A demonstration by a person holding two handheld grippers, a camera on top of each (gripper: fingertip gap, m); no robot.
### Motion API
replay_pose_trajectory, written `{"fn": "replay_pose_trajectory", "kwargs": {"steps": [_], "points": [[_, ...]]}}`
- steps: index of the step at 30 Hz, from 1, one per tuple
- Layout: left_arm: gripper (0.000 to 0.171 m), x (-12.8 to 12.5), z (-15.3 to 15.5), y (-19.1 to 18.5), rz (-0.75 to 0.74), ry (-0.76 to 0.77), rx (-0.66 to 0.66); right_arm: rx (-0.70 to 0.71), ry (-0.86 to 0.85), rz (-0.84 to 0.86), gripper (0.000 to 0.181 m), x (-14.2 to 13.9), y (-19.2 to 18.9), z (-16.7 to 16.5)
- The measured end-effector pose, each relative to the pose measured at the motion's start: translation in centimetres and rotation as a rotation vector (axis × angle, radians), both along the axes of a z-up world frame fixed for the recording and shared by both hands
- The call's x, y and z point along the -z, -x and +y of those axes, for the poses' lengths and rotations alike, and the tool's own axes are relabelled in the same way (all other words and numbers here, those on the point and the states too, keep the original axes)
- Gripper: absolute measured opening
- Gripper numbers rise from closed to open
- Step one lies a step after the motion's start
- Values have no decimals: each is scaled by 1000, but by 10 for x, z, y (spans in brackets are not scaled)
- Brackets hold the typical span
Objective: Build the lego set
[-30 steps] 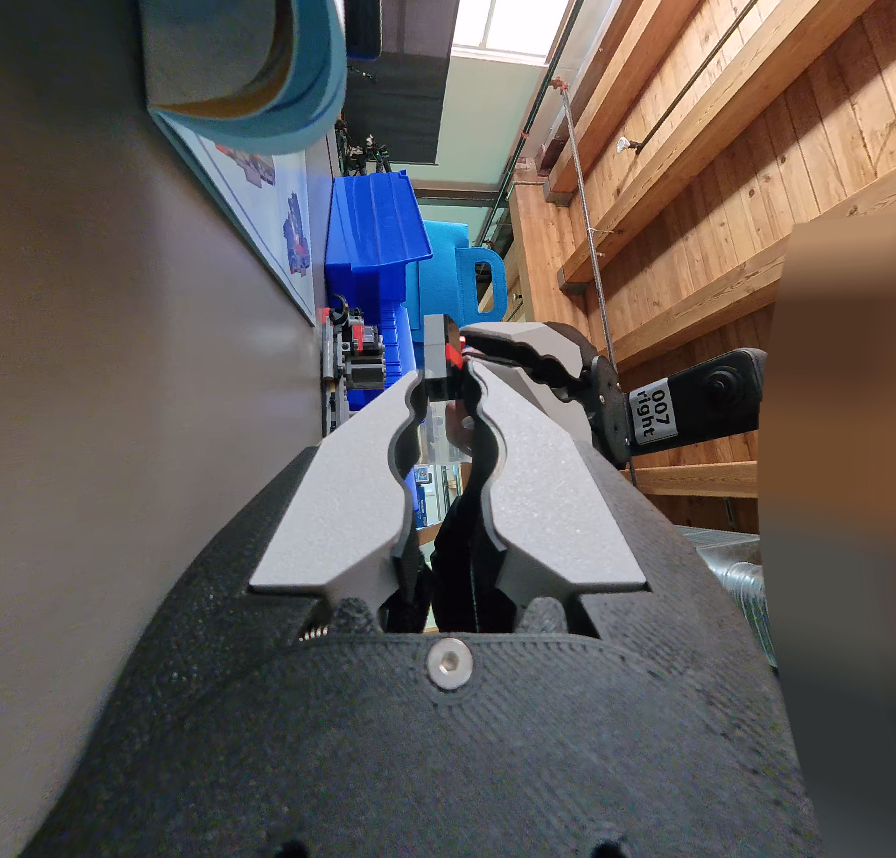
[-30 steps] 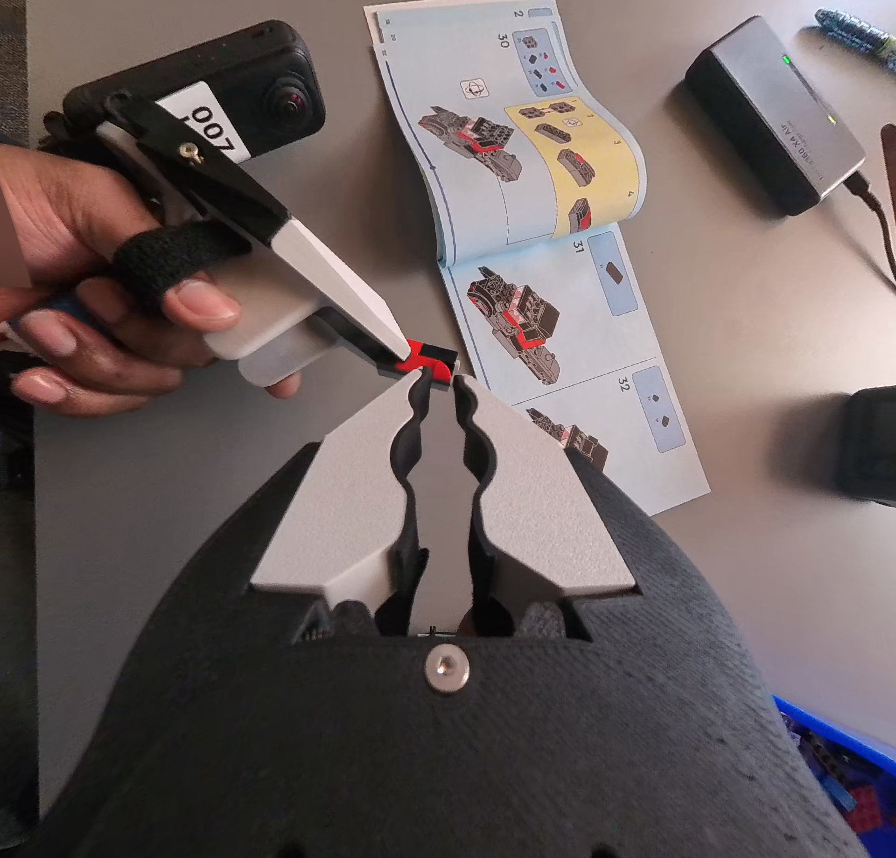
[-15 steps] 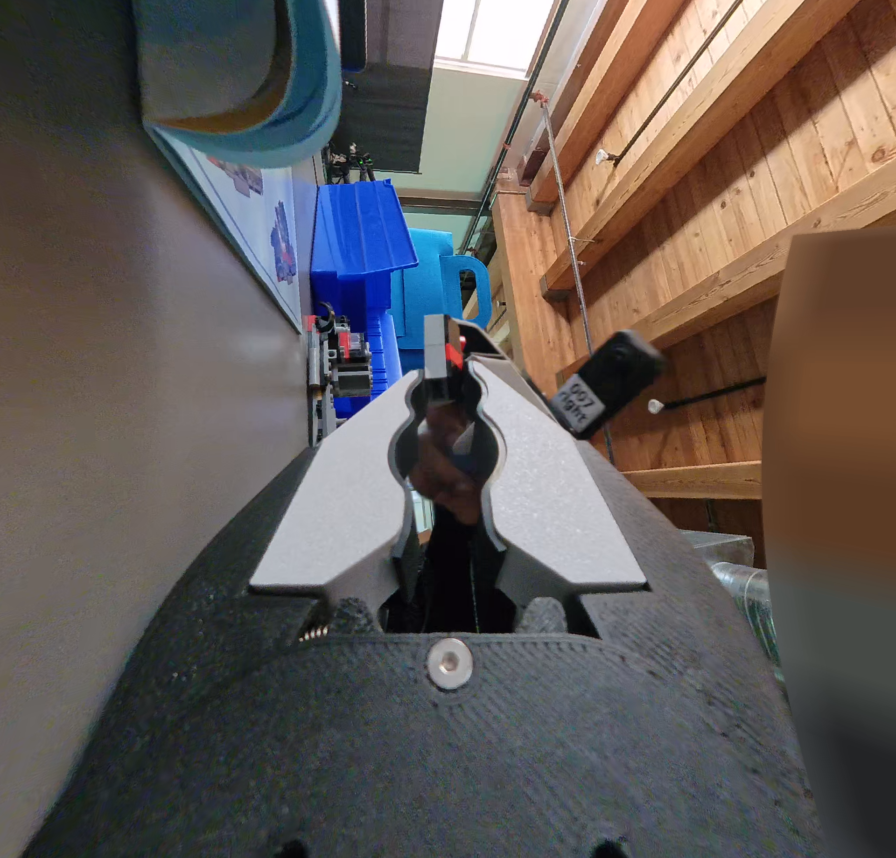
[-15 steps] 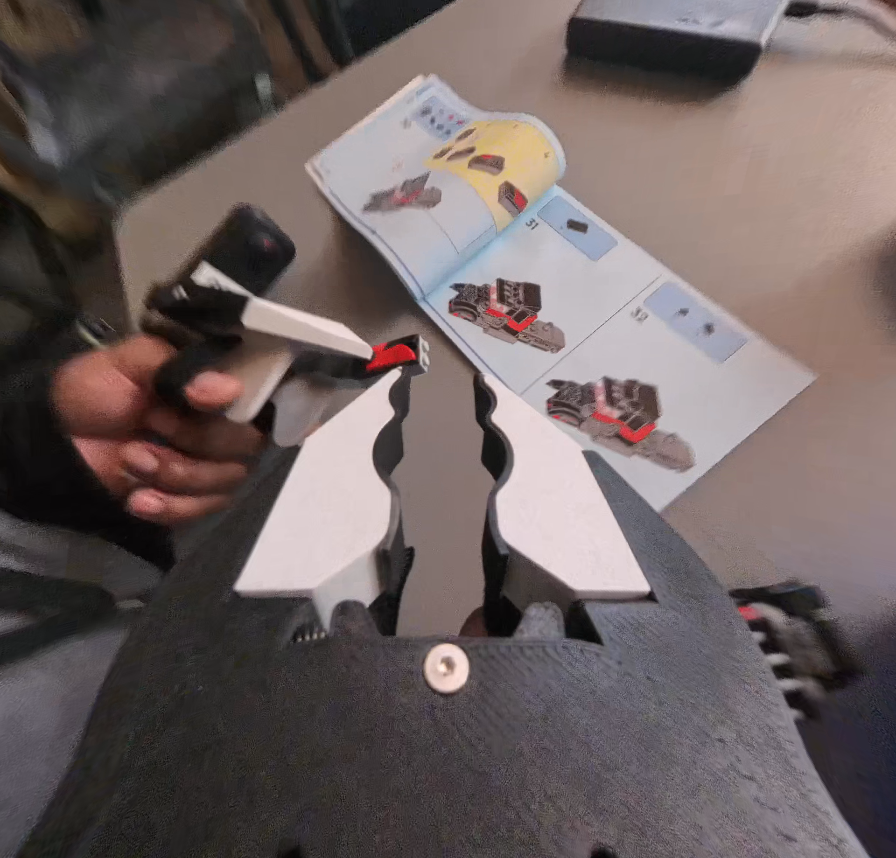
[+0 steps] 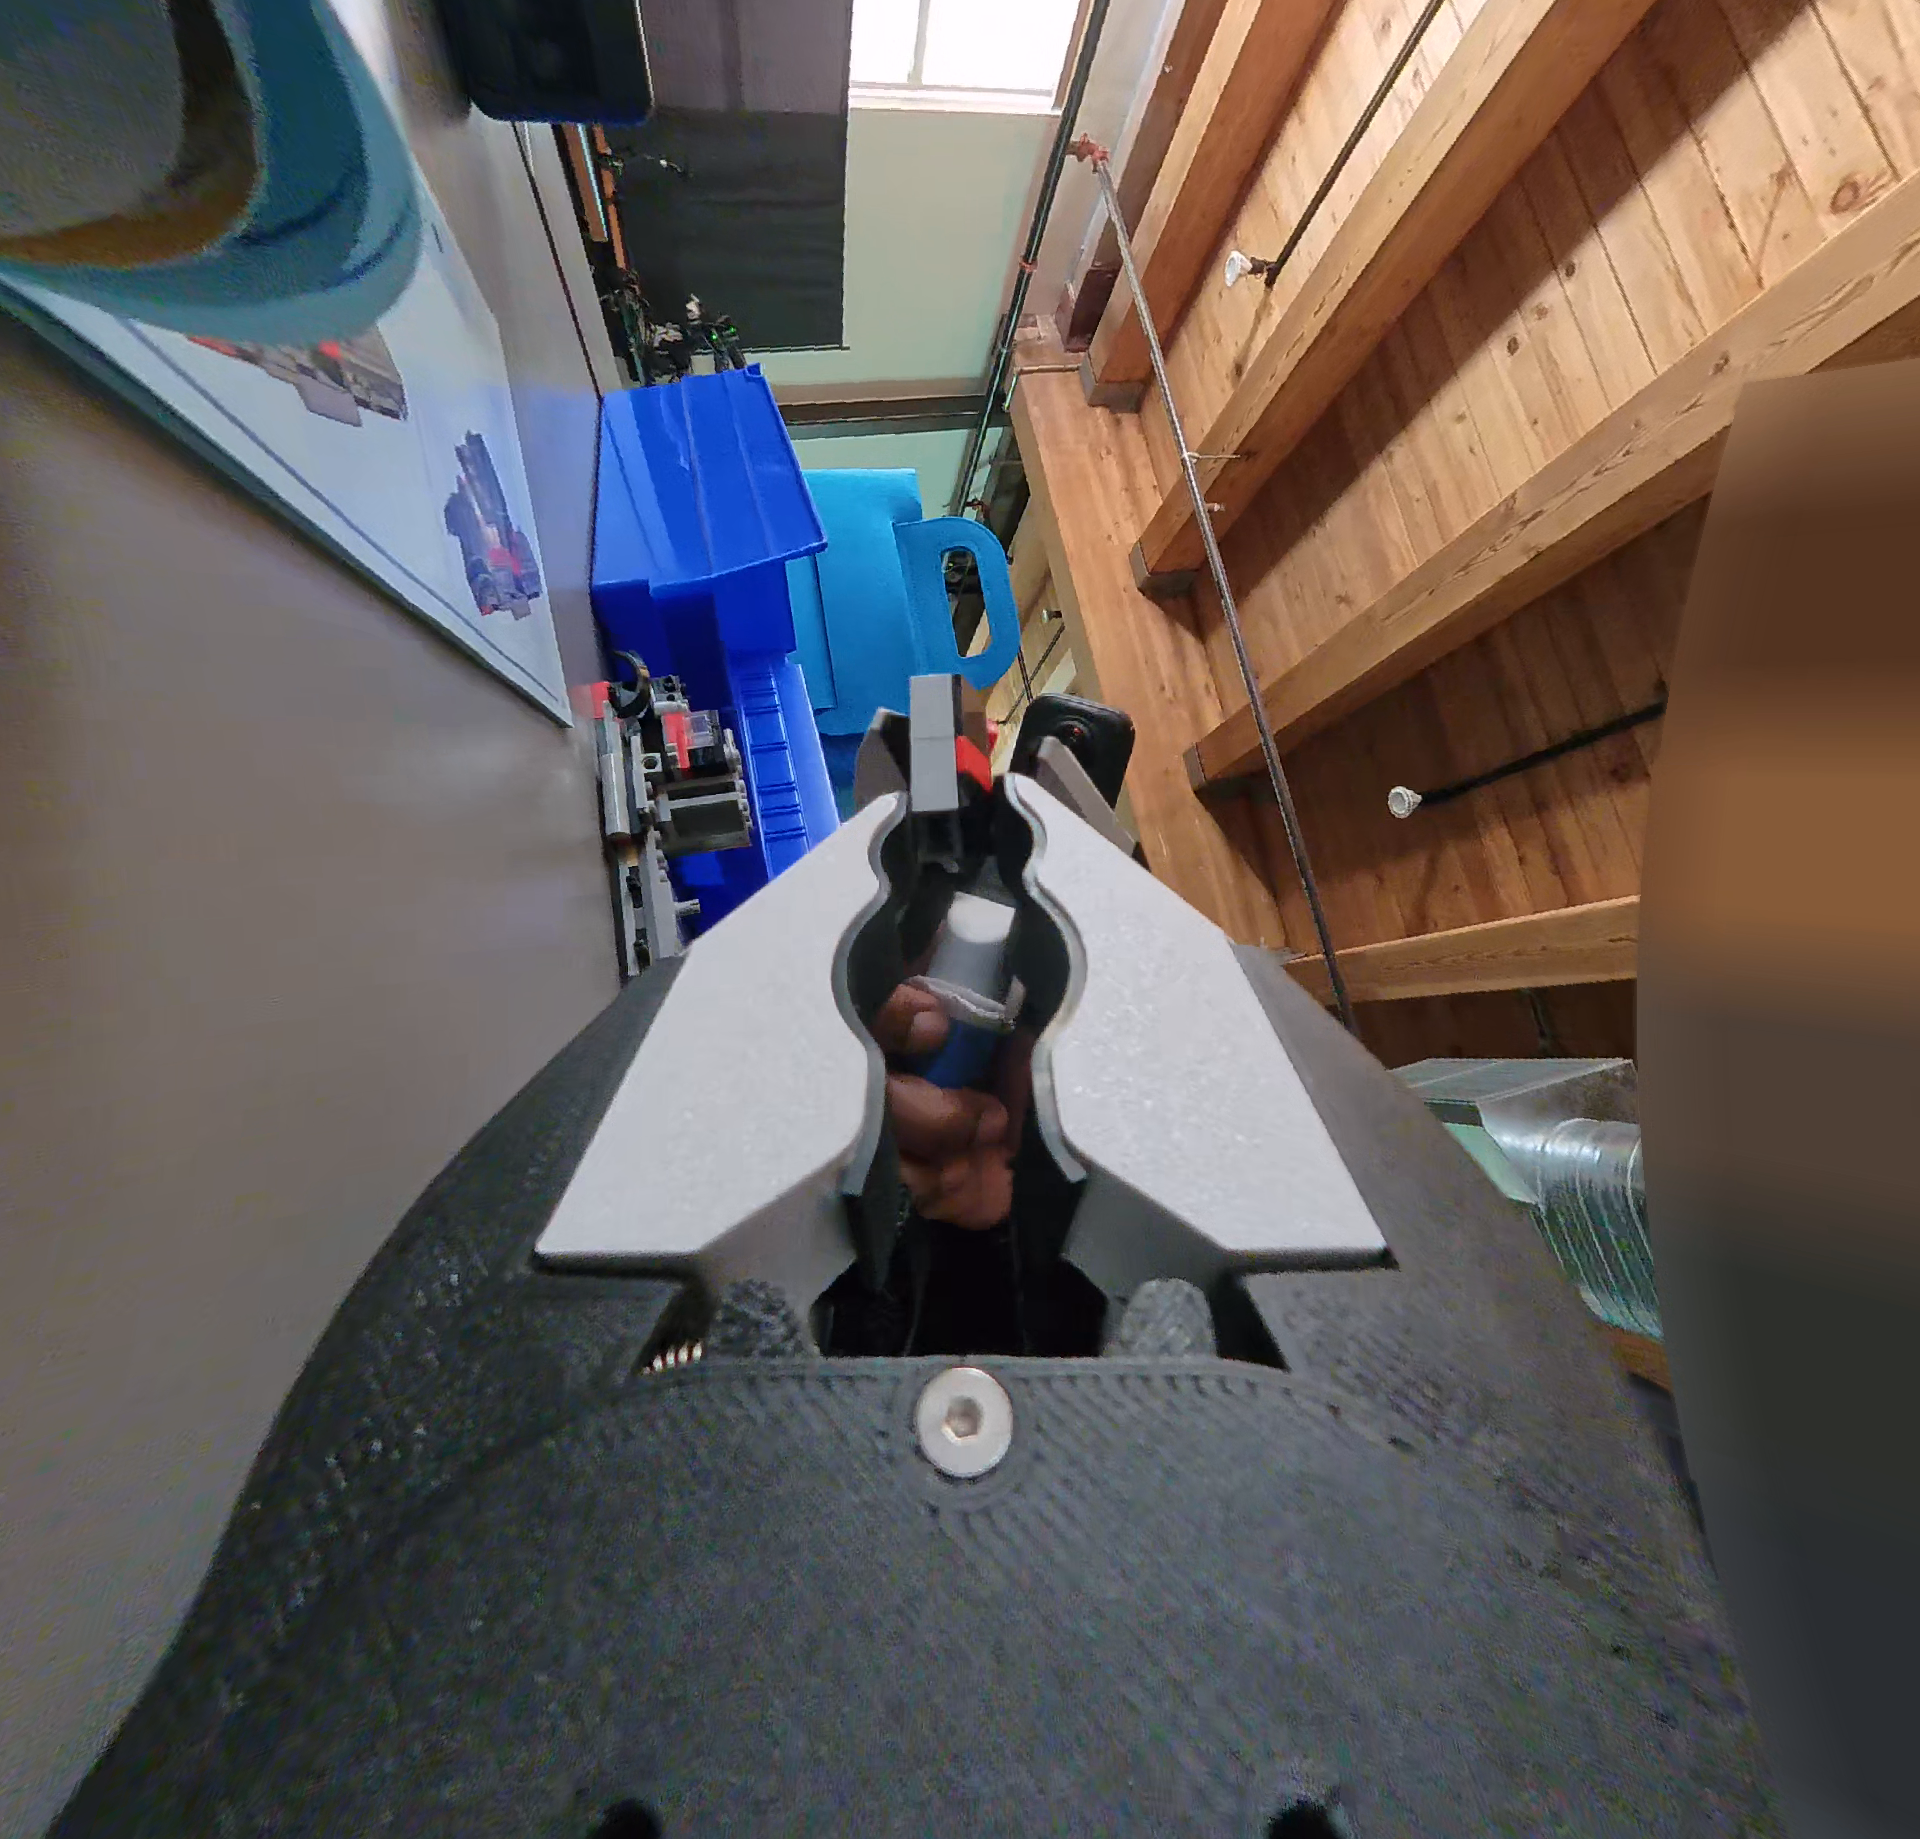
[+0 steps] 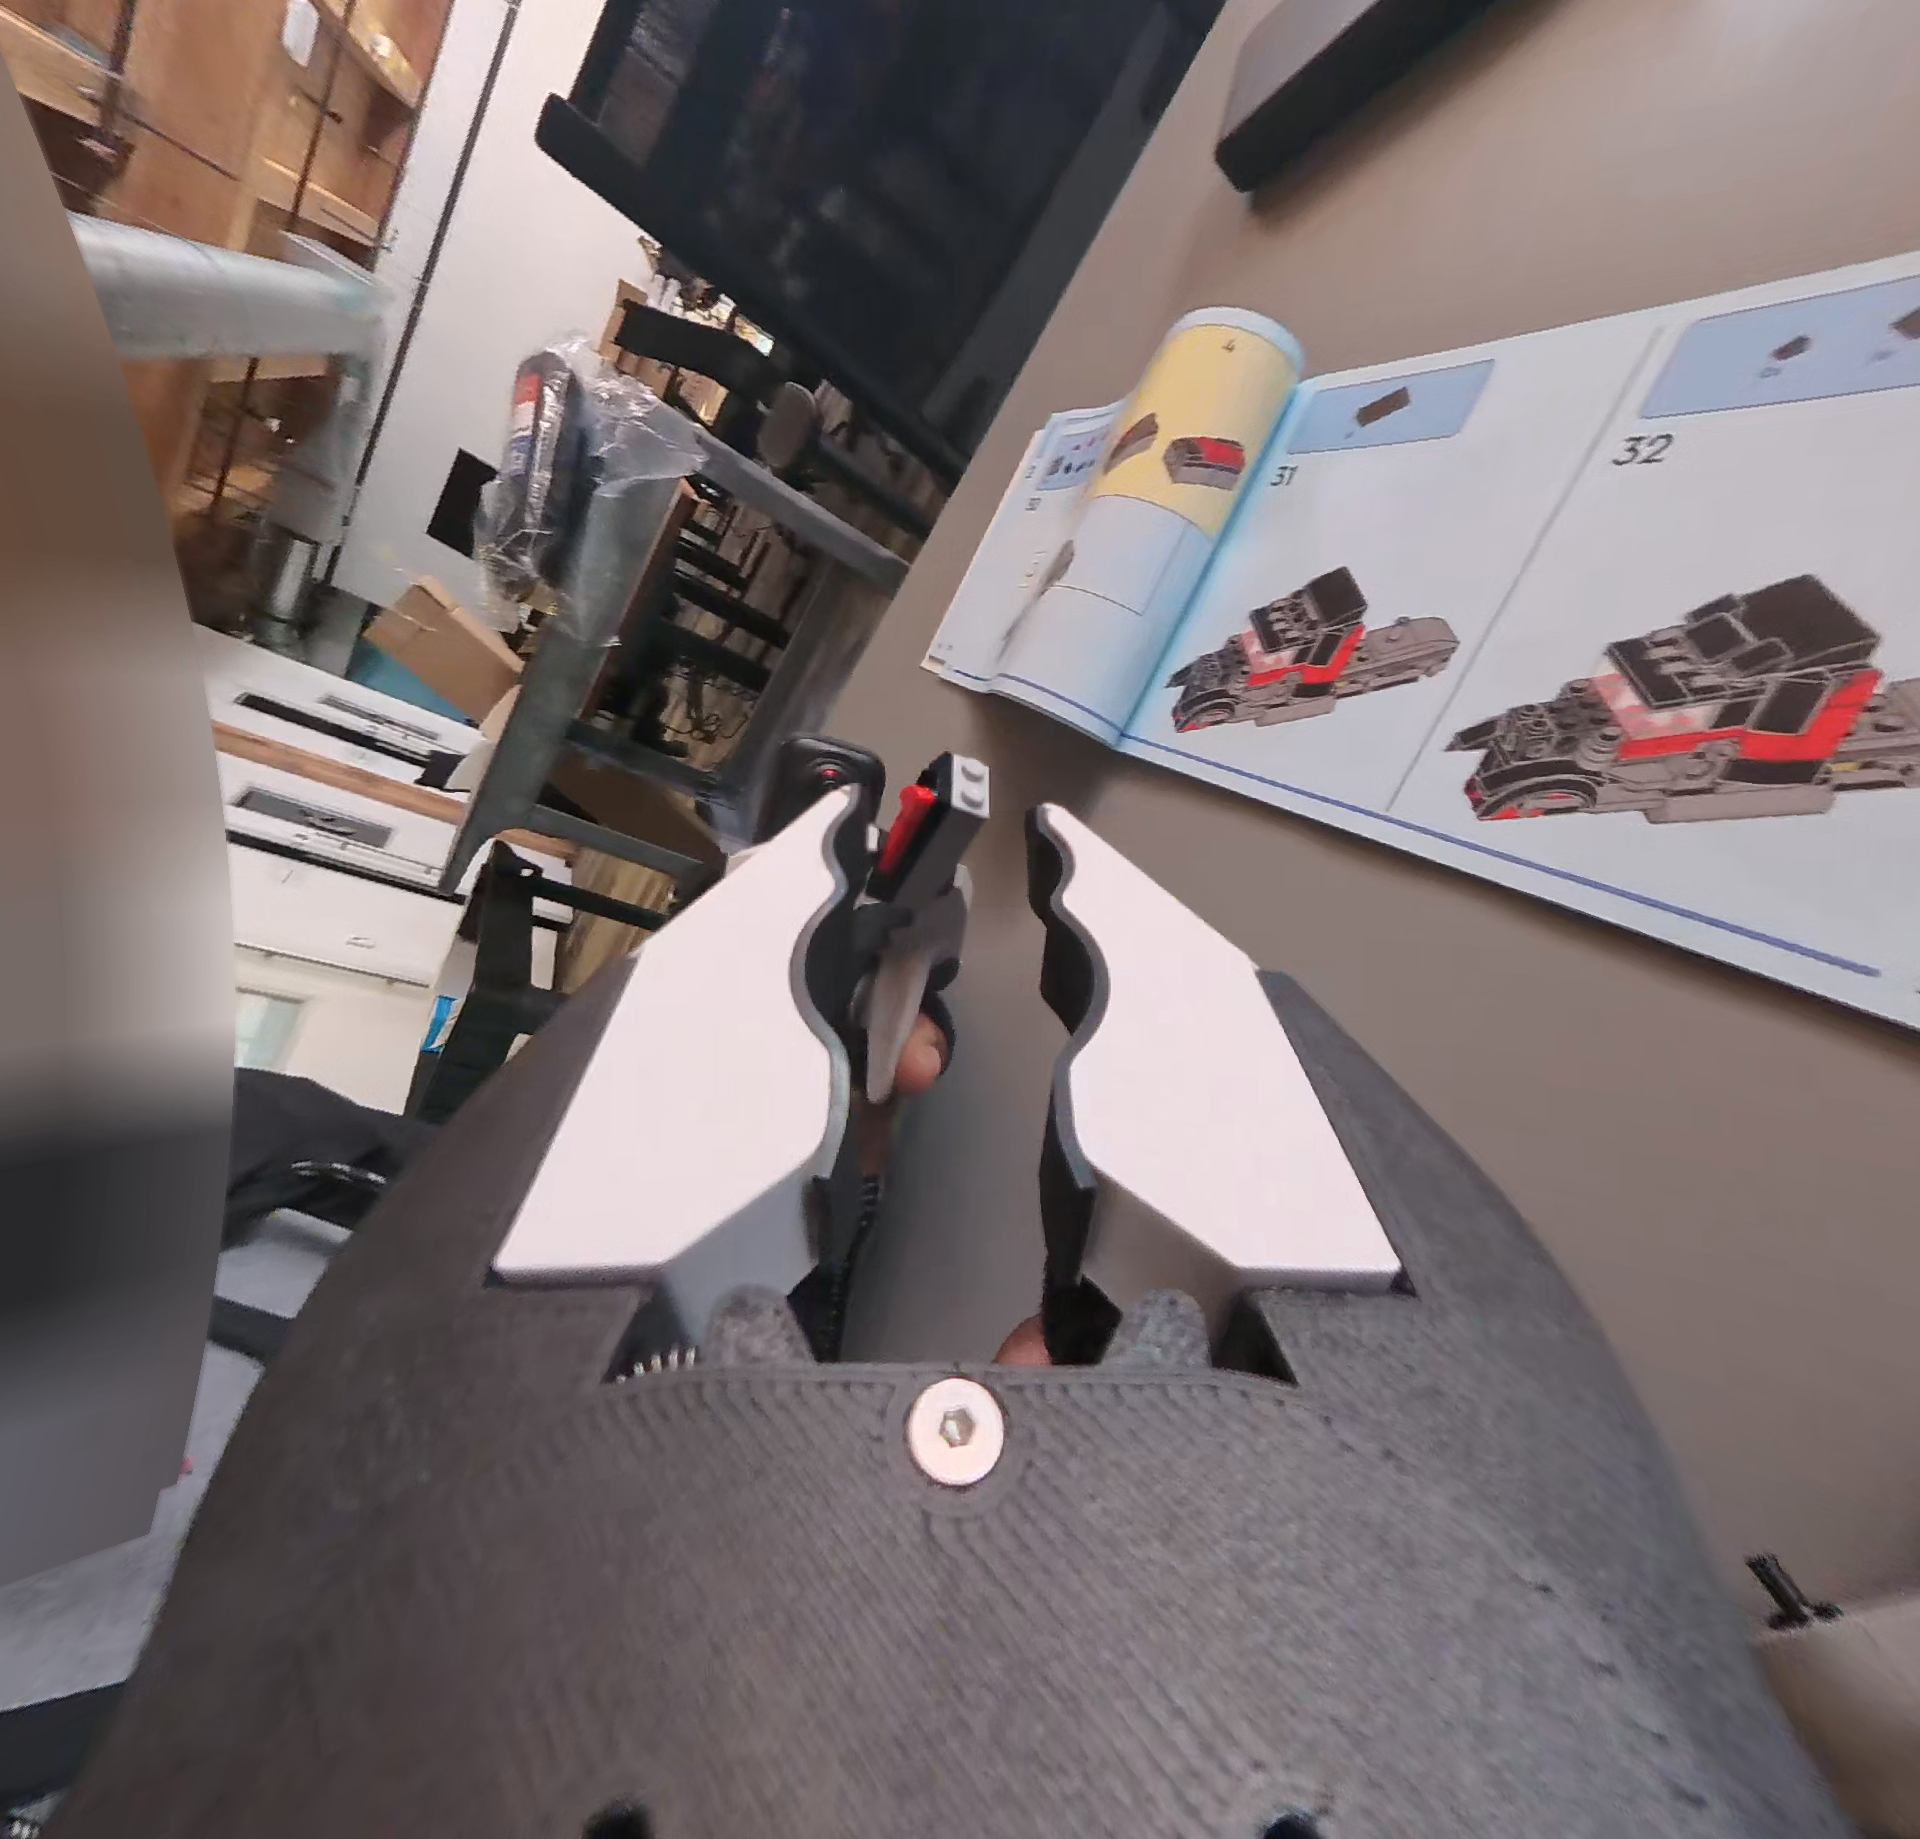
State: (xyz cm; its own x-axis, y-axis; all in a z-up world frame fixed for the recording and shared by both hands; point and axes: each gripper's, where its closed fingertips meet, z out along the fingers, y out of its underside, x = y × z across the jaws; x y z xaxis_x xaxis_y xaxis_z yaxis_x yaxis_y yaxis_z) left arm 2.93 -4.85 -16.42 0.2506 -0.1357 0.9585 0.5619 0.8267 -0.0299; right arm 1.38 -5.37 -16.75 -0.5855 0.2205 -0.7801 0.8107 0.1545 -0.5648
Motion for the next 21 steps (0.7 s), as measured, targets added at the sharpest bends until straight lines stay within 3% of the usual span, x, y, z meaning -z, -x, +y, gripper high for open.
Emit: {"fn": "replay_pose_trajectory", "kwargs": {"steps": [14, 21], "points": [[14, -6, 4, -2, 51, 59, 7, -22, 58, -40, 20, -6, -1, -1], [15, -10, 5, -3, 103, 159, -3, -27, 108, -70, 16, -15, -4, -2]]}}
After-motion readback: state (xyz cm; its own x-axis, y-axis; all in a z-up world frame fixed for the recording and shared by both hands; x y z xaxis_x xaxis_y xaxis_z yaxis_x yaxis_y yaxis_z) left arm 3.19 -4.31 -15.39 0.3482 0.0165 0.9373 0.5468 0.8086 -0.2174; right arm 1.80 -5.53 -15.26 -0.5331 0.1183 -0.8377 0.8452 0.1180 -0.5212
